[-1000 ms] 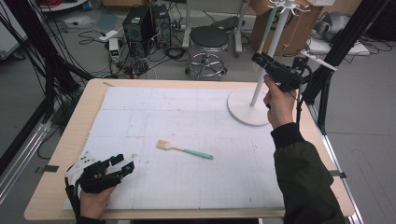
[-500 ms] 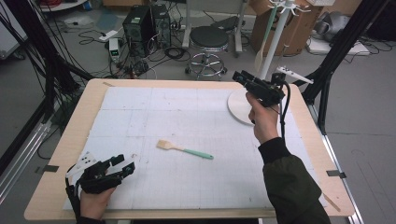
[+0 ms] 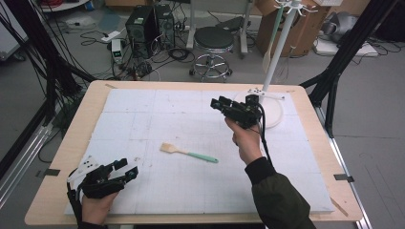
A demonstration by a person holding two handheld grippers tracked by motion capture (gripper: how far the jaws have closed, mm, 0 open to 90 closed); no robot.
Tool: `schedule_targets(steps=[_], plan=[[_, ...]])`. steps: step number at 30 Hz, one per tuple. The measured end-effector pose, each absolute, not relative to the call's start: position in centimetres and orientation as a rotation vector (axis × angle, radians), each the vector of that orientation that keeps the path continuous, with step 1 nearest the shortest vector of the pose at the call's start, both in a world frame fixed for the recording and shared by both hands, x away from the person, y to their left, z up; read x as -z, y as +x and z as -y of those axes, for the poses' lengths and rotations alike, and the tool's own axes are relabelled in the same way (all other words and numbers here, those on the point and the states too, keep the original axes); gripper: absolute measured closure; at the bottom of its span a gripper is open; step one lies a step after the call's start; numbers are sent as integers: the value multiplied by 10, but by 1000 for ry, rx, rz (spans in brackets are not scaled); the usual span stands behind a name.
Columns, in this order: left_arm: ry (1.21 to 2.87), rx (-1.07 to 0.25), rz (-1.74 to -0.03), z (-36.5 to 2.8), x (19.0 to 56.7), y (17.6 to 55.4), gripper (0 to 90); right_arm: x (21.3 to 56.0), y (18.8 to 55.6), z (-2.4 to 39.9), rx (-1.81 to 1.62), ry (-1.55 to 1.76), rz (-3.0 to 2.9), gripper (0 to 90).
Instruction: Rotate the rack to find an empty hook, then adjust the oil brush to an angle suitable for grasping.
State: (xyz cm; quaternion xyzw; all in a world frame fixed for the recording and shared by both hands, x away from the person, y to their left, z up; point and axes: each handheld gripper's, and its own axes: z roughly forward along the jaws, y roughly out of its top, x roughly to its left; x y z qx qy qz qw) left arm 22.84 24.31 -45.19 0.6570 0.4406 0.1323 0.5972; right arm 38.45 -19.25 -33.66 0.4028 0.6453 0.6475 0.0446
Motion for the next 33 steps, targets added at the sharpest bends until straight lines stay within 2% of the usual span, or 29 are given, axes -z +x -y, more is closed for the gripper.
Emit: schedule_targets(steps=[21, 33], plan=[[1533, -302, -1013, -242, 452, 228, 337, 372, 373, 151, -1942, 1263, -2108, 475], [1534, -300, -1012, -243, 452, 228, 336, 417, 372, 99, -1794, 1322, -2312, 475]])
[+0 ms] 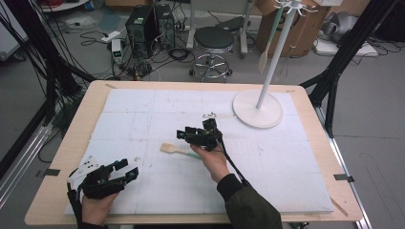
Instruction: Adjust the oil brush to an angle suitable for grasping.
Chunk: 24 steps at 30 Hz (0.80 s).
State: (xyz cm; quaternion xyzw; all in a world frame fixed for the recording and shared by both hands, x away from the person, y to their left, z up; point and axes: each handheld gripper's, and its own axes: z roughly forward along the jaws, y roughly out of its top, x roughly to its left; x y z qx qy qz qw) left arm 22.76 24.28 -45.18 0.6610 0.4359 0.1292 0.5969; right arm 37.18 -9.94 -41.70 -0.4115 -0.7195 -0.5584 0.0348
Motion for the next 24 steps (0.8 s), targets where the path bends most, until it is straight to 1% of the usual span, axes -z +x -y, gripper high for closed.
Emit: schedule_targets(steps=[2, 8, 11, 12, 14, 18, 20, 24], plan=[[1533, -299, -1010, -243, 452, 228, 337, 422, 373, 97, 1689, -1283, 2217, 481], [1533, -299, -1010, -243, 452, 228, 336, 433, 378, 93, 1614, -1326, 2206, 564], [1532, -299, -1011, -243, 452, 227, 336, 435, 379, 93, 1603, -1335, 2188, 660], [1531, -301, -1010, -242, 452, 227, 337, 436, 380, 94, 1599, -1333, 2170, 678], [1533, -298, -1009, -242, 452, 227, 337, 436, 380, 93, 1599, -1325, 2149, 759], [1535, -302, -1011, -242, 452, 227, 336, 437, 380, 92, 1592, -1310, 2128, 853], [1535, -301, -1010, -242, 452, 227, 337, 439, 381, 92, 1578, -1318, 2131, 886], [1534, -300, -1010, -242, 452, 227, 336, 446, 382, 89, 1530, -1333, 2113, 896]])
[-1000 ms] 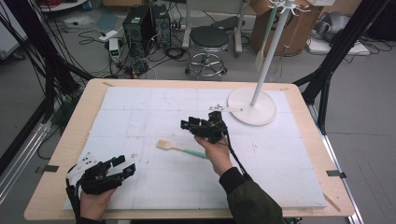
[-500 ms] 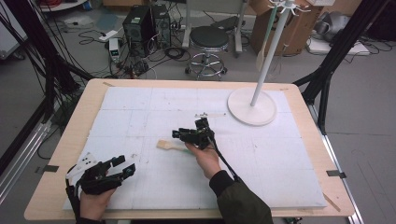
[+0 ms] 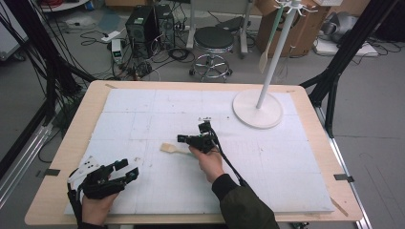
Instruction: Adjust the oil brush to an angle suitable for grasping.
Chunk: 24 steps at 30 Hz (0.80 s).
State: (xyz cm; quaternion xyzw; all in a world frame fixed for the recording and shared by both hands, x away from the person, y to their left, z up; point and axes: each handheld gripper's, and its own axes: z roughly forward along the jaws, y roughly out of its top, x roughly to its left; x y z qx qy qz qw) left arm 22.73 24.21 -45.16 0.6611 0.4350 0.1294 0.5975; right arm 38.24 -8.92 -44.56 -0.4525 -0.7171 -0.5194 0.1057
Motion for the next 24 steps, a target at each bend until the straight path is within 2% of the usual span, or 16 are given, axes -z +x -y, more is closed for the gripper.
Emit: schedule_targets(steps=[24], plan=[[1533, -297, -1008, -242, 452, 228, 337, 463, 402, 64, 1286, -1456, 2174, 898]])
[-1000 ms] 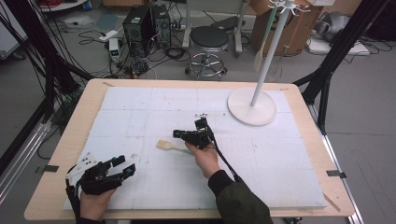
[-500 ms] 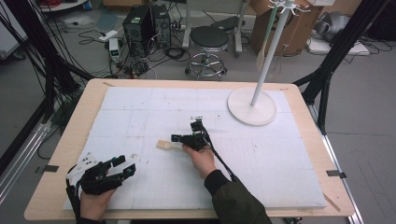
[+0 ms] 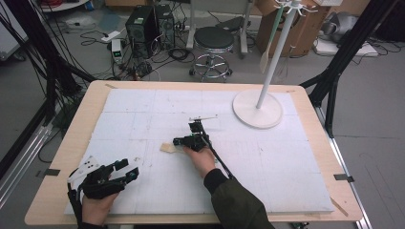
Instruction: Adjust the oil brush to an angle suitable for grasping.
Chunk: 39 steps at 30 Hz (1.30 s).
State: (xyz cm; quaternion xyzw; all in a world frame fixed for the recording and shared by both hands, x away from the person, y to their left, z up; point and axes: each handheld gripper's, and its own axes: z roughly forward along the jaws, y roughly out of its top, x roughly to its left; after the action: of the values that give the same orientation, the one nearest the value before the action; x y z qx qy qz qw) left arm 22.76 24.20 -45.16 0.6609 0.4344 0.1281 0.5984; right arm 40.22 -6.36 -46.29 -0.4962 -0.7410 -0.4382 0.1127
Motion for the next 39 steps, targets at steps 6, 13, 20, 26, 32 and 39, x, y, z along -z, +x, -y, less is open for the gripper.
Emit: schedule_targets(steps=[6, 13, 20, 26, 32, 39], plan=[[1532, -297, -1009, -242, 452, 227, 337, 461, 401, 61, 1226, -1426, 2199, 898], [1533, -296, -1010, -242, 452, 227, 336, 458, 391, 54, 1161, -1348, 2255, 898], [1533, -299, -1012, -242, 452, 227, 337, 458, 385, 56, 1152, -1303, 2264, 898], [1533, -301, -1014, -242, 452, 227, 337, 458, 379, 59, 1132, -1276, 2273, 898], [1533, -303, -1015, -242, 452, 227, 336, 456, 369, 73, 1169, -1270, 2274, 898], [1536, -304, -1021, -241, 452, 227, 337, 448, 364, 100, 1267, -1305, 2210, 898]])
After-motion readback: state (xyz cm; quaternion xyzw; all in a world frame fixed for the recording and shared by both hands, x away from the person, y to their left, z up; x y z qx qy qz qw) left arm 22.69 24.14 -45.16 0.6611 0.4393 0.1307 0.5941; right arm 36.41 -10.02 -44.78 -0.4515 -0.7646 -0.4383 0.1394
